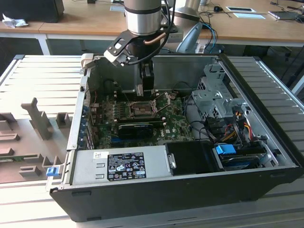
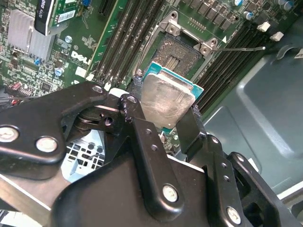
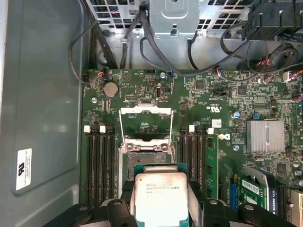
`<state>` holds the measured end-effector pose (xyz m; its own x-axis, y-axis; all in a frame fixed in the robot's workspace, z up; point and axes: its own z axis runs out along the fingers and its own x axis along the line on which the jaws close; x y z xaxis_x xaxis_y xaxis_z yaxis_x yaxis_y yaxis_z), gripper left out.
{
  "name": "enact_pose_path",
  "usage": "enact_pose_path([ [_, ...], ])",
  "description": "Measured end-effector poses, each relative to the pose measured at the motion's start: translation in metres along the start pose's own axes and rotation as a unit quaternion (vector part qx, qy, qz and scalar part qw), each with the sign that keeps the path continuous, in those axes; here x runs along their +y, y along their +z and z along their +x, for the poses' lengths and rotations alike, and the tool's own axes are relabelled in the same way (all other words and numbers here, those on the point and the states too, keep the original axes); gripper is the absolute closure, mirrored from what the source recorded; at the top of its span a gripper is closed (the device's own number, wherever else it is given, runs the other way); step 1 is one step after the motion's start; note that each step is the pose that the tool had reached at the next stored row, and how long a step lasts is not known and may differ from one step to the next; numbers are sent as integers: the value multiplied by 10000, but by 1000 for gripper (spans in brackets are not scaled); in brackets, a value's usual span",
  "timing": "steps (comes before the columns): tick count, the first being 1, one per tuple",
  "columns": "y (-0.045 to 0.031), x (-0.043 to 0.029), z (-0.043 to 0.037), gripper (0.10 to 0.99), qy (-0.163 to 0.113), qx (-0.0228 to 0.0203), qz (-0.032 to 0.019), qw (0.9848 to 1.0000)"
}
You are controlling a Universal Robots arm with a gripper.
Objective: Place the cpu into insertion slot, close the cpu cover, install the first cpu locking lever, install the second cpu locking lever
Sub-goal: 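Place the cpu into insertion slot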
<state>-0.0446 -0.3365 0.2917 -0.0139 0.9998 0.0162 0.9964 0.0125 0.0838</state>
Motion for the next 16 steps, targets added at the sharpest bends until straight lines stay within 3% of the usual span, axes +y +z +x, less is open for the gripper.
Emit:
enact_pose_path([
  [16,39,-9,6,553,64,-5,-2,10000],
])
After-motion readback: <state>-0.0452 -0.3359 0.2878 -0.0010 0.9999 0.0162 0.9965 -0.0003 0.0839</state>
